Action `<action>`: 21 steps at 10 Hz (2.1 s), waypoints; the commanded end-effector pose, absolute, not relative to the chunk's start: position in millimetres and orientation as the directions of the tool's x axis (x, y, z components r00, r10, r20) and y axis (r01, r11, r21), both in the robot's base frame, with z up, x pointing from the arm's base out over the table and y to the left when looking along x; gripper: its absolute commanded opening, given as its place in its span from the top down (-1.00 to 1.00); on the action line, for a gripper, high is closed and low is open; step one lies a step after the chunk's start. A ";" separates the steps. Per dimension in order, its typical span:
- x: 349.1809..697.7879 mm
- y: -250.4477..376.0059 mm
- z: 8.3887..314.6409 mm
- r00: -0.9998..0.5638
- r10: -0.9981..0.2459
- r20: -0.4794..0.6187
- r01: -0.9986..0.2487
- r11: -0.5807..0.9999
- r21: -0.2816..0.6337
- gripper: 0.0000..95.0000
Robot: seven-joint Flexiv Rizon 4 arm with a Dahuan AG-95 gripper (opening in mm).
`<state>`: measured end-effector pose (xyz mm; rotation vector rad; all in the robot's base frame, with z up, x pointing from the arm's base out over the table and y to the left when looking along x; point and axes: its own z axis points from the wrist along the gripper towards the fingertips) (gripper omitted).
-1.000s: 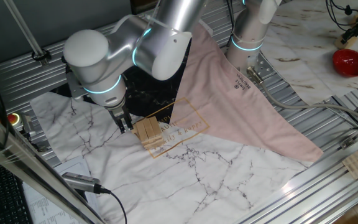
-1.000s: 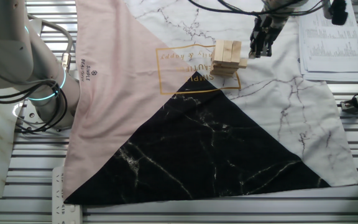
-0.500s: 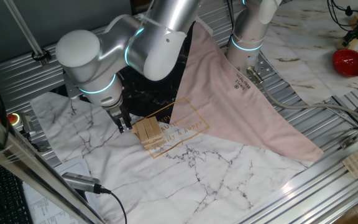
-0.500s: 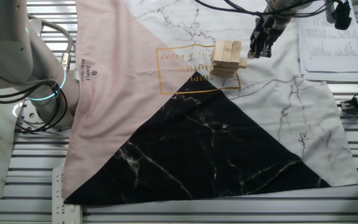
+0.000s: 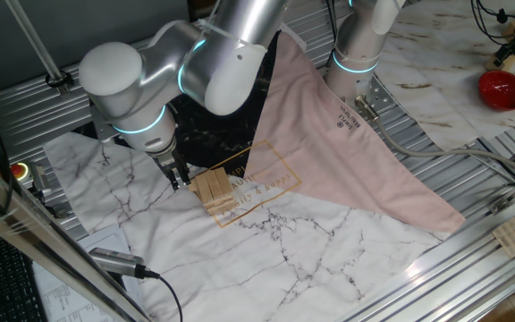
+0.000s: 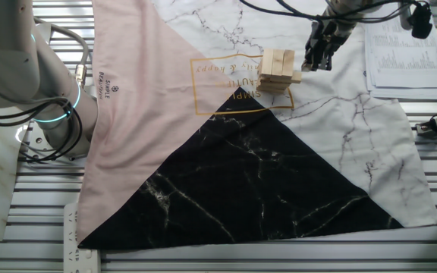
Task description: Play Jenga
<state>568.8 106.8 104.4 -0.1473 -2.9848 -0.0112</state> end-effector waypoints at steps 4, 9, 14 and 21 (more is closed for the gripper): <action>572.0 105.5 101.4 -0.979 0.118 0.168 0.119 0.993 -0.003 1.00; 566.4 103.7 97.3 -0.985 0.111 0.134 0.112 0.994 -0.002 1.00; 563.7 103.6 95.8 -0.986 0.109 0.127 0.109 0.994 0.000 1.00; 568.0 101.5 91.3 -0.984 0.115 0.133 0.115 0.993 -0.001 1.00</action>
